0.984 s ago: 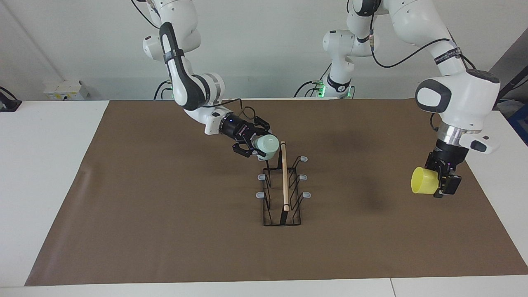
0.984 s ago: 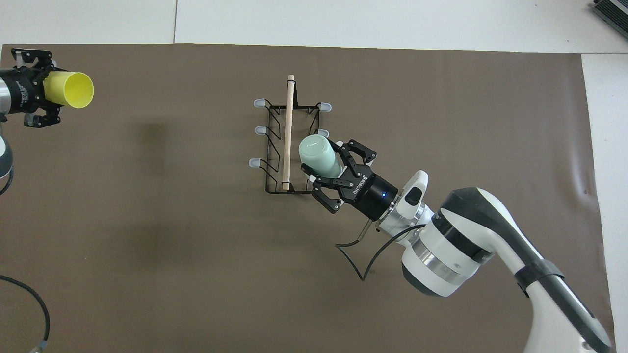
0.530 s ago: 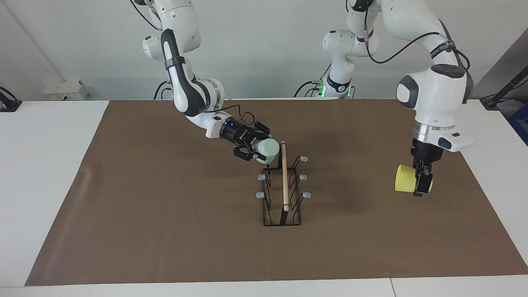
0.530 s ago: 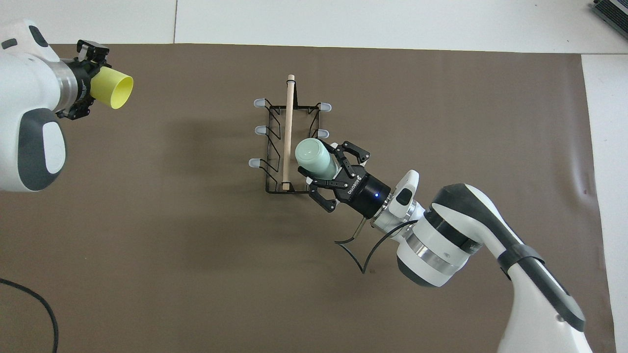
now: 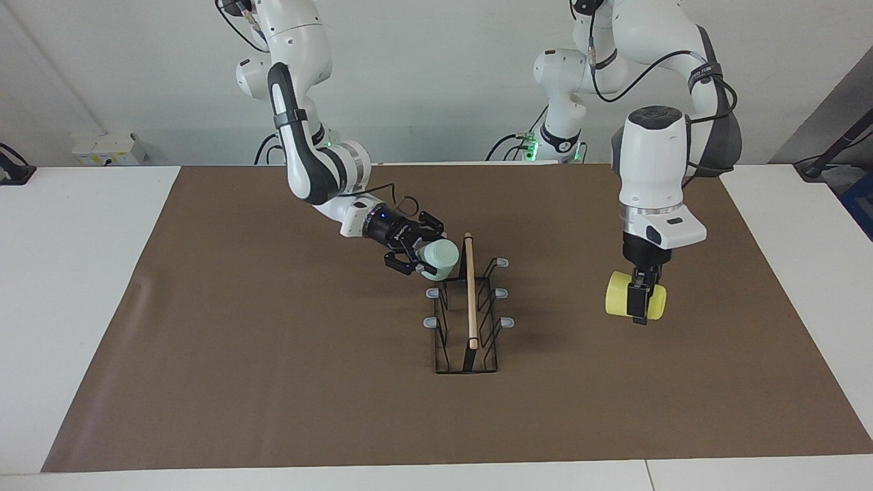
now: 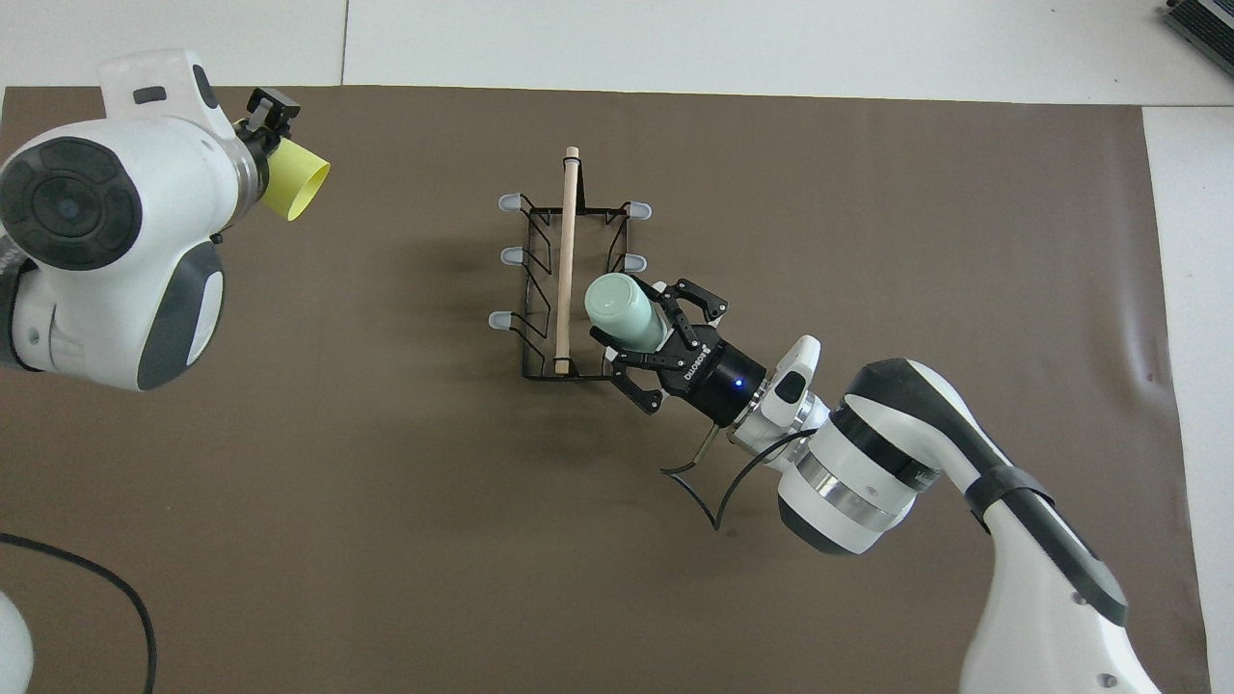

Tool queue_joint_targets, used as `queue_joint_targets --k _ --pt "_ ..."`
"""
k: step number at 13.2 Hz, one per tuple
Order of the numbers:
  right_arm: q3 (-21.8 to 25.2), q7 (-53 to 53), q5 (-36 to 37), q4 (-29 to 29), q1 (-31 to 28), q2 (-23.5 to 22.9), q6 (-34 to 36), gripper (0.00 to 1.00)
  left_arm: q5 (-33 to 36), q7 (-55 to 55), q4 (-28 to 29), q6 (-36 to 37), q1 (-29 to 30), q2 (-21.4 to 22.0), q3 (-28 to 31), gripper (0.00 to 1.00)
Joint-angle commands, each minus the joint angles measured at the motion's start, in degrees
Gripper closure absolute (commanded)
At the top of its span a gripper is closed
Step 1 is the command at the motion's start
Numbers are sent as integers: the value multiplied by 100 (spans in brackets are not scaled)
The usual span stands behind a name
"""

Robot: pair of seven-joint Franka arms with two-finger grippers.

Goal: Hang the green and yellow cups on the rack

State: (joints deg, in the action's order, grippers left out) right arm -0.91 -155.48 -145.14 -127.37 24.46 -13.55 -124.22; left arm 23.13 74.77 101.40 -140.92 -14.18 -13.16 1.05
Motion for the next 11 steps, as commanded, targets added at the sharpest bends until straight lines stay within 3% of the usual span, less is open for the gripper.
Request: queue_joint_targets --k 1,2,3,8,11 --pt "-50 -413 -287 11 -38 -78 -172 100 786 168 379 12 -32 331 -271 100" --pt "-50 -413 -295 2 -38 -78 -251 59 1051 378 537 21 -32 402 -455 100" --pt "-58 -413 -296 -24 -38 -78 -261 1 1393 589 730 82 -32 515 -648 100" --pt "-41 -352 -296 -25 -117 53 -339 0 2520 2031 1030 802 -23 780 -1501 100" --pt "-50 -211 -86 2 -223 579 -1347 0 3073 2917 1162 1074 -23 868 -1879 100"
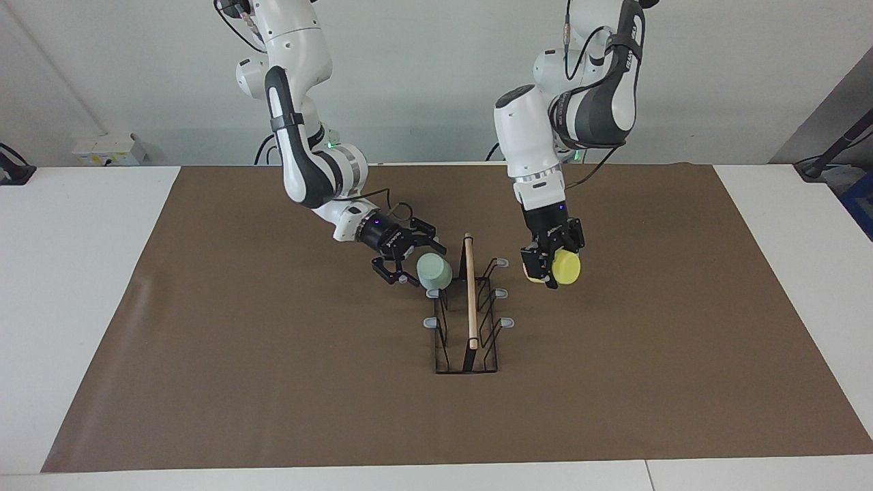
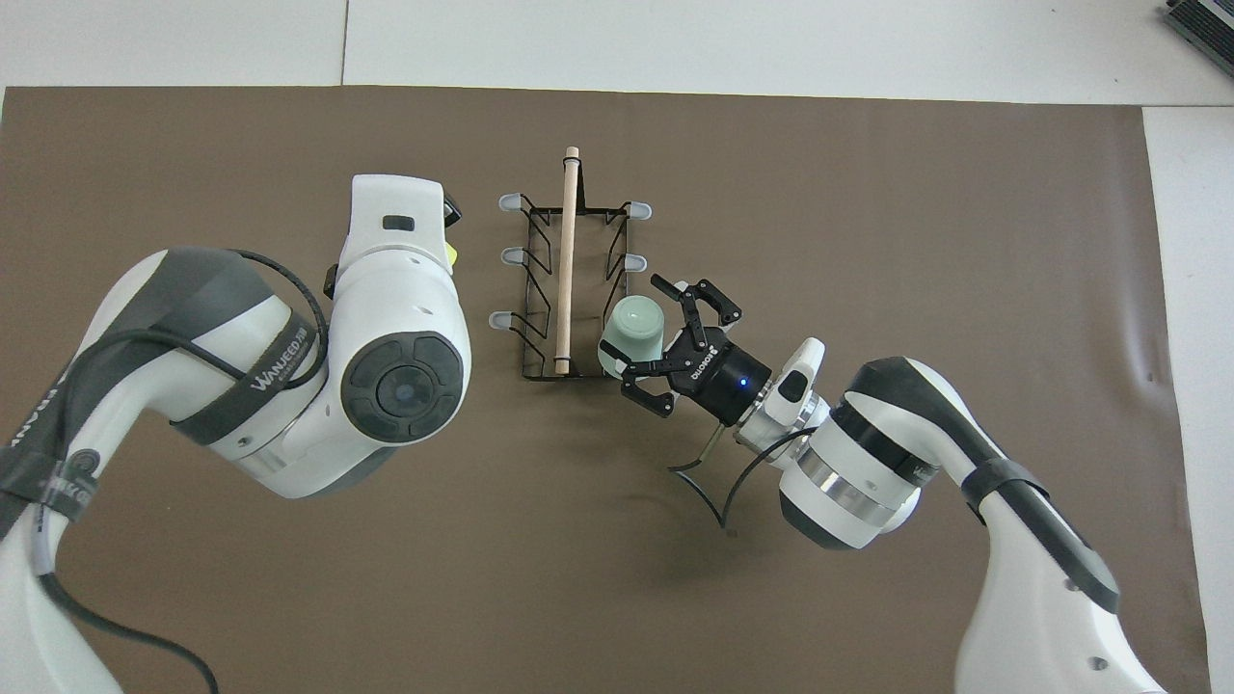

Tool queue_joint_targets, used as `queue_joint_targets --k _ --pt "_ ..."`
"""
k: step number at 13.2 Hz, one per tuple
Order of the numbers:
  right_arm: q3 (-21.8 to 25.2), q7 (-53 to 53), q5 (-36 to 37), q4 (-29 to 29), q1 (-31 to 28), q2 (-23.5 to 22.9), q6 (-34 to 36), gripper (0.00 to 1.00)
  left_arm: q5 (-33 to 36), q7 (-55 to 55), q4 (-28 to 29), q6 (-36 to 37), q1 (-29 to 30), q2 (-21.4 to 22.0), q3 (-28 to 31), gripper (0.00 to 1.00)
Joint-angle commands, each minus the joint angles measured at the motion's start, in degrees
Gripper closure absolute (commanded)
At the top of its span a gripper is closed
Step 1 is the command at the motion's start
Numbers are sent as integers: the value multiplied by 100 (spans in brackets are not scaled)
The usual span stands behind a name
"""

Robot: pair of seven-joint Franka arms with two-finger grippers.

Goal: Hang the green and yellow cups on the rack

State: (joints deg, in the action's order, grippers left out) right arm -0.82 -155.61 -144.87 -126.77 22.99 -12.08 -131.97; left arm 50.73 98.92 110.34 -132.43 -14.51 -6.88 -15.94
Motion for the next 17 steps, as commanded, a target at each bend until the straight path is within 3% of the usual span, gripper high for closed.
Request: queue_joint_targets --k 1,5,7,13,17 --pt "-59 -41 -8 -58 -84 565 -698 0 497 750 382 356 9 239 -329 100" --pt "-59 627 168 -76 -84 996 -1198 0 1095 1454 523 542 0 196 -602 100" --pt "-41 847 728 -58 -223 1076 -1436 0 1368 1840 585 647 -8 134 -725 100" --pt "-24 1812 3933 81 -1304 1252 -1350 0 1720 2281 699 946 -88 11 -1042 100" --pt "12 2656 6026 354 -2095 1261 -648 0 2037 2694 690 1087 -123 -191 -1130 100"
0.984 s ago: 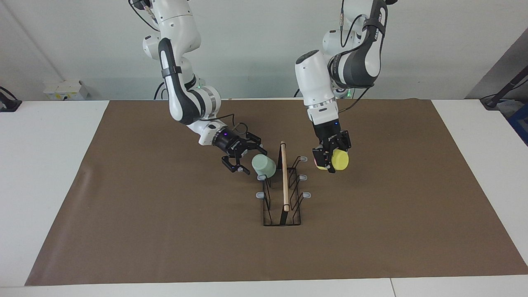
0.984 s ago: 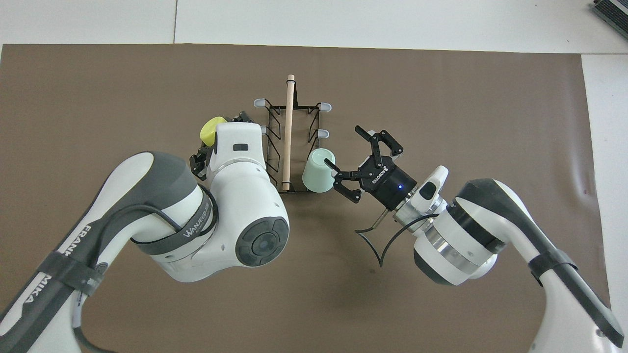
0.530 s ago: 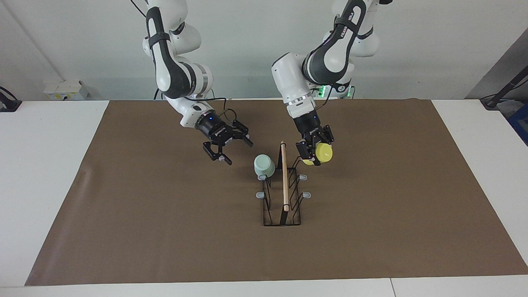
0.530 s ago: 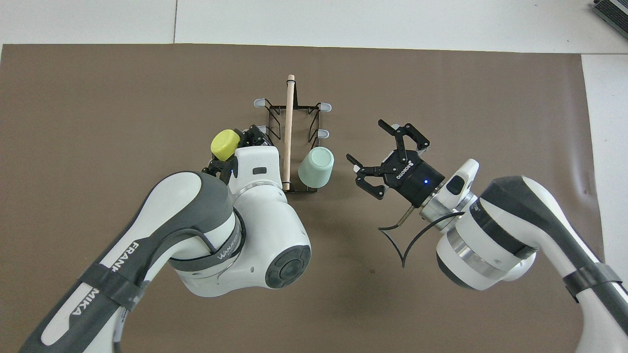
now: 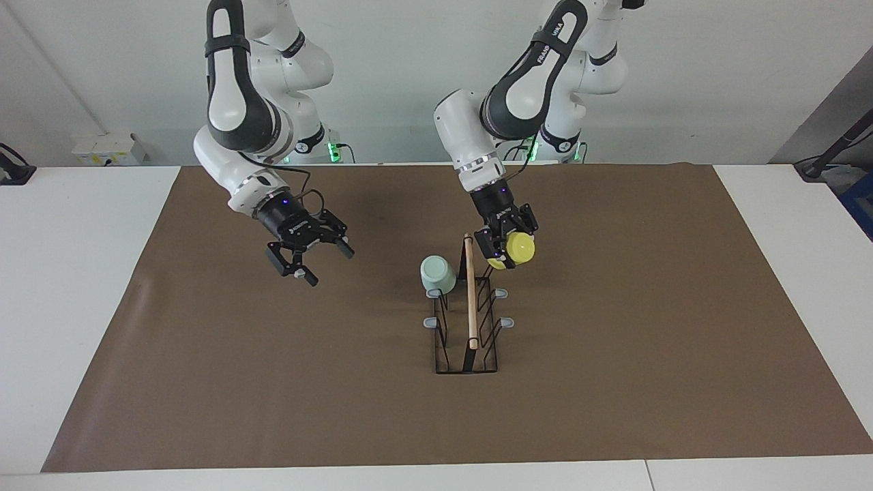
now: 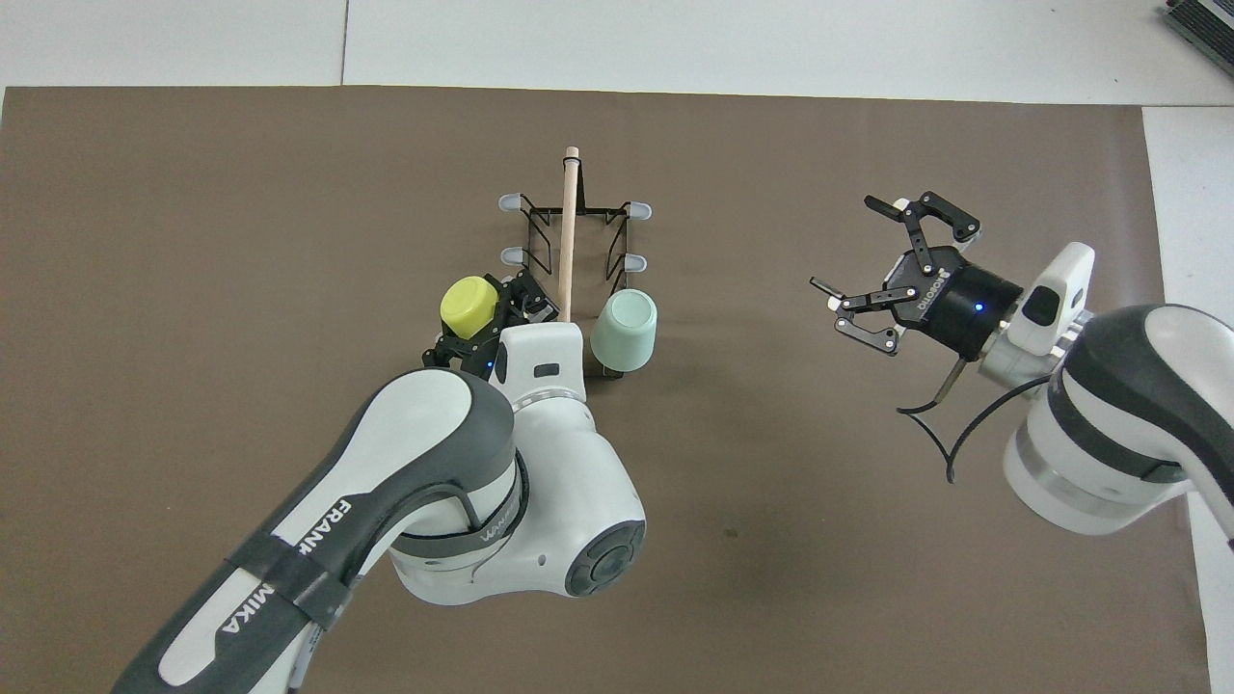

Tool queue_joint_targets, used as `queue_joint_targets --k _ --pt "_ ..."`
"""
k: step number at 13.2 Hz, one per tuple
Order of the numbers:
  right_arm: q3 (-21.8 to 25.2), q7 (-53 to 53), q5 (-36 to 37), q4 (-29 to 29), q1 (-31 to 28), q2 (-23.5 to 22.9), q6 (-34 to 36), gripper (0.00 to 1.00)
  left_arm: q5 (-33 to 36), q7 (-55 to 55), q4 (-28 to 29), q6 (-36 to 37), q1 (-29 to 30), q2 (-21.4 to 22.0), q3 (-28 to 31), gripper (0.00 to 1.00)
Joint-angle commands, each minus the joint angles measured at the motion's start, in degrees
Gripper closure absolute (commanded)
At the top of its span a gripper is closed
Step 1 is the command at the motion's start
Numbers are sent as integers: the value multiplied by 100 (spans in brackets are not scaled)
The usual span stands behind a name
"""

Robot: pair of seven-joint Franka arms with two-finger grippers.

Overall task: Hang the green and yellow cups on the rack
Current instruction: 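Open the right gripper and withdraw while the left gripper hangs yellow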

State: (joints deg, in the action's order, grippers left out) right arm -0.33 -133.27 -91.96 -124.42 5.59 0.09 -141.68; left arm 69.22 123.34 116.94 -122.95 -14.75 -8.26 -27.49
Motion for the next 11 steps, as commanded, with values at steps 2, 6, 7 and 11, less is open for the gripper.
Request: queue_joint_targets --k 2,6,7,11 --pt "-46 1081 2044 434 -664 18 561 0 363 497 13 175 -107 -184 7 100" --pt "-37 2557 4392 892 -823 35 1176 0 399 744 -75 149 -142 -386 -46 100" --pt "-28 2865 4902 1050 -832 35 1378 0 399 744 -232 62 -116 -465 -46 100" --pt "-28 4272 6661 1437 -832 53 1810 0 329 744 -365 -10 -81 -545 -81 23"
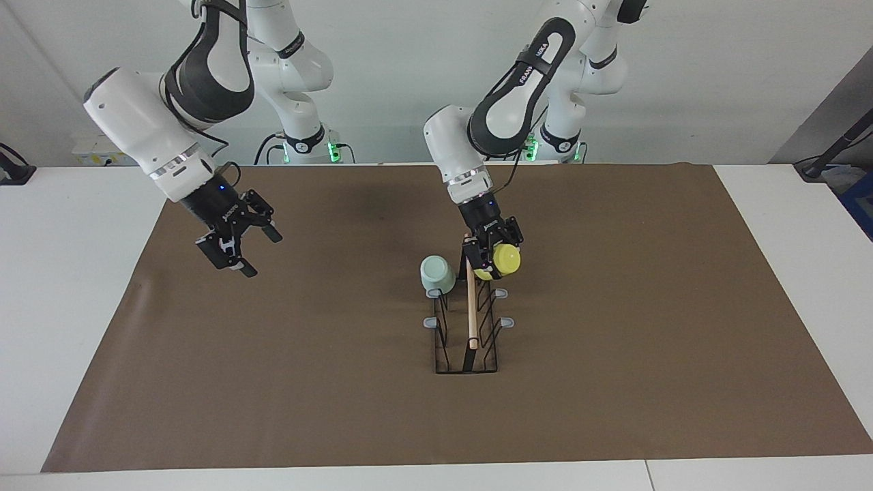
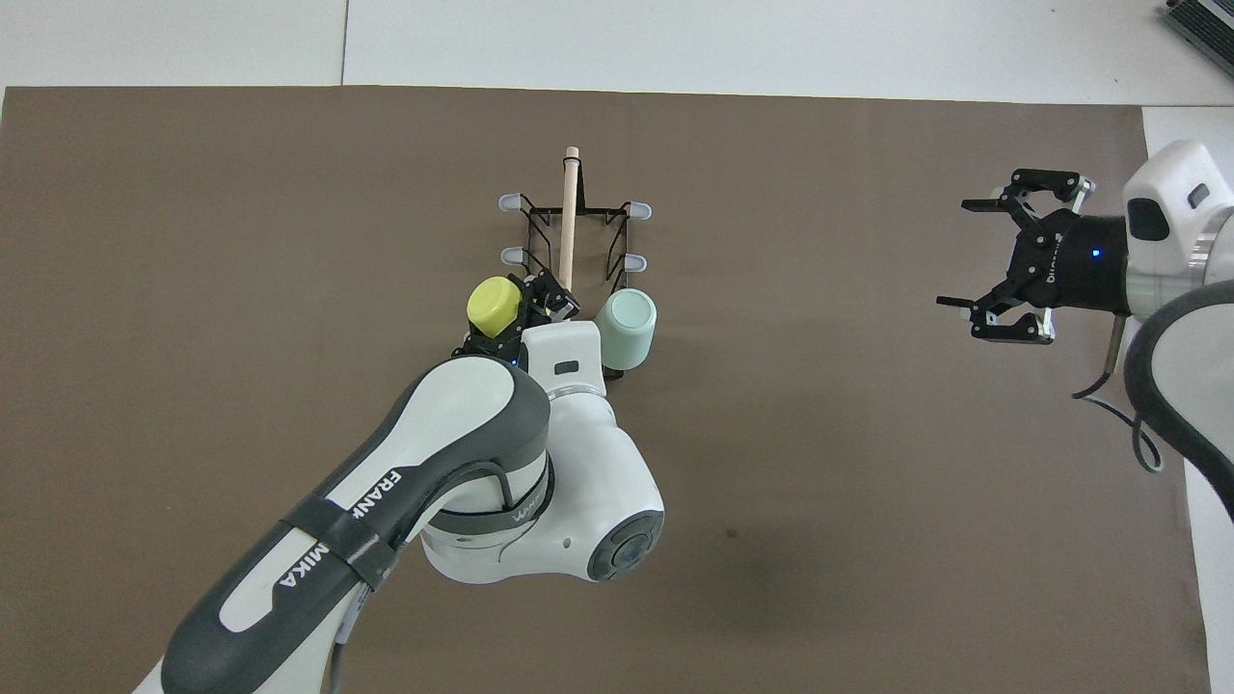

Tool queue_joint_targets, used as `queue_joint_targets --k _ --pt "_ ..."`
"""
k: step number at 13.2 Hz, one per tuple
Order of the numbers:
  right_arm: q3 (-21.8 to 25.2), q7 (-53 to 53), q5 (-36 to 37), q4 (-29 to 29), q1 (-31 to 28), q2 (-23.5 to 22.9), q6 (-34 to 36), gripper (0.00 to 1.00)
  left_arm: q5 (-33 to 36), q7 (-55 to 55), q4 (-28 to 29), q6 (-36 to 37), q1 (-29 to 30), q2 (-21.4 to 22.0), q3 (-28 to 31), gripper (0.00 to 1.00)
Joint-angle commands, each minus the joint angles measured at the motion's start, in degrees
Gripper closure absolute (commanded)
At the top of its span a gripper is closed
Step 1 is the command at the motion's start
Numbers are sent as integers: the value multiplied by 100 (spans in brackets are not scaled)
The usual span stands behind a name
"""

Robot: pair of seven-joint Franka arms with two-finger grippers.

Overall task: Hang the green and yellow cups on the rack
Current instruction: 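Release the yellow cup on the peg and withdraw the left gripper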

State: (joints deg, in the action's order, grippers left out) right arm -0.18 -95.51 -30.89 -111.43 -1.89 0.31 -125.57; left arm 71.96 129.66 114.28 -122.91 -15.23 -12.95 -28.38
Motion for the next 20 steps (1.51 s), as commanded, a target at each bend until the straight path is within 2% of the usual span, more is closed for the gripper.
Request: queue_joint_targets --k 1,6,8,12,14,17,20 --pt "-44 776 950 200 -84 48 208 0 38 112 -90 -5 -24 -42 8 0" --pt "-149 2867 2691 323 22 92 217 0 -322 -63 -205 -84 108 178 -9 0" --pt "-149 3632 3027 323 197 109 278 0 -366 -614 -222 -93 205 205 -9 0" --pt "-167 5669 3852 341 522 285 682 0 -1384 -2975 -511 -636 398 266 245 0" --pt "-167 6480 3933 393 602 382 911 0 -1980 -4188 -713 -699 407 266 491 0" --pt "-167 7263 3951 998 593 311 1682 0 -3149 -6341 -960 -690 600 293 711 0" --pt "-184 8002 3933 1456 593 303 2455 0 -4229 -8108 -978 -664 653 573 1097 0"
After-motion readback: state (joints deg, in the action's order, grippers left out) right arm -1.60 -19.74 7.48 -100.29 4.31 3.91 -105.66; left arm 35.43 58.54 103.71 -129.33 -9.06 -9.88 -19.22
